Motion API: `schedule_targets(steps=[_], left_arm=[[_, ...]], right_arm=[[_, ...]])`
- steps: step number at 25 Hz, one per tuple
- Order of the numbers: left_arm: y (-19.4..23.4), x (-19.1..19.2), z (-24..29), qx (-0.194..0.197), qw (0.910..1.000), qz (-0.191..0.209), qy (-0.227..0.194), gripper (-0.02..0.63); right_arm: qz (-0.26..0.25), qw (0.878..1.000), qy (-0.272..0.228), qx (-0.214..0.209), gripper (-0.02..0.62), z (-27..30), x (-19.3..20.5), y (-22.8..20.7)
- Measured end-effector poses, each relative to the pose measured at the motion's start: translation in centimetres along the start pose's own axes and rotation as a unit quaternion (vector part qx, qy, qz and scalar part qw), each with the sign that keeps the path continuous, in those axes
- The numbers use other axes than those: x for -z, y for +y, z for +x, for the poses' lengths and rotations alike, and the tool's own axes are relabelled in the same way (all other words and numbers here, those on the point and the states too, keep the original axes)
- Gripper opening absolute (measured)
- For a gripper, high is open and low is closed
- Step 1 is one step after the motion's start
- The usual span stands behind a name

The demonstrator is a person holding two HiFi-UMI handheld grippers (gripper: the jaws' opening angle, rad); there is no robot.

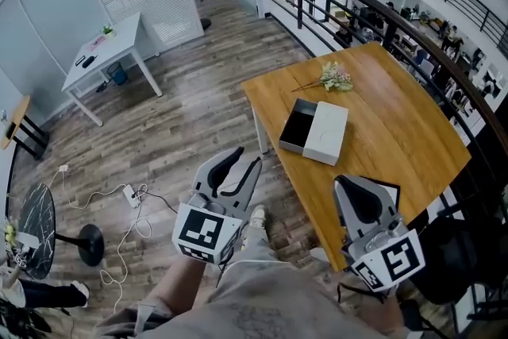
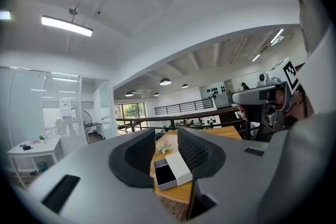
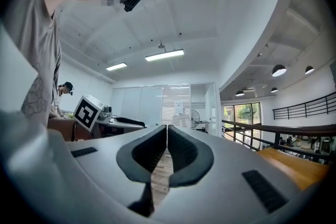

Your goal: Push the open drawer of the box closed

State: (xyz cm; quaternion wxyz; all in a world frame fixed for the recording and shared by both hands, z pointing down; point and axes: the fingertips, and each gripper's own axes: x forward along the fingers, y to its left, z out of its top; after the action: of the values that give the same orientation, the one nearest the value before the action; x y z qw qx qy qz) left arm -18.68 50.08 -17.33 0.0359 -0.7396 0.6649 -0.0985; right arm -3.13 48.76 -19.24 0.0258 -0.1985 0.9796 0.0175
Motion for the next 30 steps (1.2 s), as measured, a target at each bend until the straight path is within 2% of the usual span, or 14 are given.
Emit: schedule_targets(steps=[8, 13, 17, 24, 30], left_arm=[[1.7, 3.1, 5.4, 0.055, 0.9965, 0.044, 0.045, 0.152], [3.8, 5.1, 9.6, 0.074, 0.9931, 0.053, 0.073, 0.152], [5.4, 8.0, 12.9, 0.100, 0.9871, 0.059, 0.110, 0.152], [9.0, 14.8, 20.4, 0.142, 0.9686, 0.096, 0.180, 0.152], [10.1, 19.5, 26.6, 0.202, 0.9442, 0.138, 0.220, 0.152]], right_arm=[[0.013, 0.999, 0.015, 0.032, 0.034, 2.7, 2.2, -3.7], [0.019, 0.998, 0.032, 0.045, 0.035, 5.2, 3.2, -6.3], [0.029, 0.997, 0.047, 0.056, 0.035, 8.0, 4.6, -8.3], [0.044, 0.992, 0.091, 0.077, 0.035, 14.2, 8.2, -12.8], [0.069, 0.983, 0.135, 0.107, 0.035, 18.3, 11.0, -17.0]])
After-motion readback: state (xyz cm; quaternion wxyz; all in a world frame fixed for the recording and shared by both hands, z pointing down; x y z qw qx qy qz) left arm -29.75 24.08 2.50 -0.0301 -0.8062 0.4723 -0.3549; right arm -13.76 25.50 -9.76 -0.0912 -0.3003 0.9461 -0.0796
